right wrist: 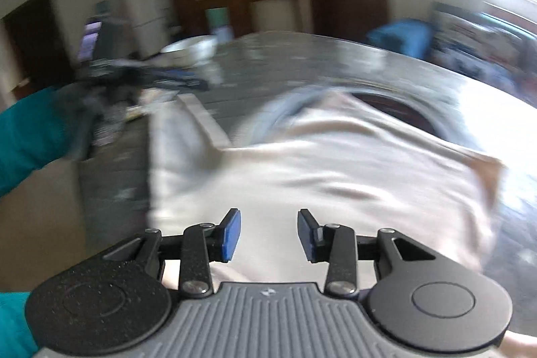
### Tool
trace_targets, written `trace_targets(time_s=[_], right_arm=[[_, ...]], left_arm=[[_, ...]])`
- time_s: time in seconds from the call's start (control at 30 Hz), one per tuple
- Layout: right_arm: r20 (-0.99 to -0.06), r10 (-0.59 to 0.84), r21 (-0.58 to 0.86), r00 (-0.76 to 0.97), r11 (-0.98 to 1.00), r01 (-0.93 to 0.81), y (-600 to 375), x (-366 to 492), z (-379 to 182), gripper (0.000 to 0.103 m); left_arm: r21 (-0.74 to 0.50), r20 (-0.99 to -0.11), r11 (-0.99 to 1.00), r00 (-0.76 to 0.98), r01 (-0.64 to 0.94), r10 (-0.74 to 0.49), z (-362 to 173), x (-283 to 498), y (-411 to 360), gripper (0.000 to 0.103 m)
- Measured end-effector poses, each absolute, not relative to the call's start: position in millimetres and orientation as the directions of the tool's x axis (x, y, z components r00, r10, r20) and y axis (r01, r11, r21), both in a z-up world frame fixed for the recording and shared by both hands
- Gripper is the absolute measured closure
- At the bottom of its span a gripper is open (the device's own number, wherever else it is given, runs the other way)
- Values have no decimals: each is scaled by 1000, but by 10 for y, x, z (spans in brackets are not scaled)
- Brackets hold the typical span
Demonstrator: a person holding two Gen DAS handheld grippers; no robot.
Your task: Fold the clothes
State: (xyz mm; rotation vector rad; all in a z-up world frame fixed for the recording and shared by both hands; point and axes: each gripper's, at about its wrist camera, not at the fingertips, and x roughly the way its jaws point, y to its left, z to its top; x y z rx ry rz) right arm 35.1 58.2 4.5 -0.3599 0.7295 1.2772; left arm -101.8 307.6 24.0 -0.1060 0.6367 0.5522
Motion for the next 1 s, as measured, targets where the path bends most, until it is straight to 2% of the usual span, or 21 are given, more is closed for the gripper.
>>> trace_targets(time_s=[0.2, 0.4, 0.57, 0.7, 1.0], right_arm=[[-689, 662, 123, 294, 507, -853, 328, 1197, -41, 66], [-682, 652, 132, 333, 557, -820, 386, 1715, -120, 66], [-694, 630, 101, 348, 564, -819, 476, 1992, -223, 66], [-698, 619, 84, 360, 570, -817, 557, 2113, -301, 66], [-695, 605, 44, 389, 576, -816, 672, 2182, -338, 65]], left_arm=[[-7, -604, 928, 741, -373, 293, 264, -423, 2754, 71], [-2, -632, 961, 745, -276, 213, 139, 144, 2549, 73], [54, -675, 966, 703, -255, 223, -79, 371, 2481, 73], [103, -664, 962, 703, -253, 255, -145, 424, 2492, 71], [101, -653, 952, 703, -288, 282, -83, 618, 2554, 71]])
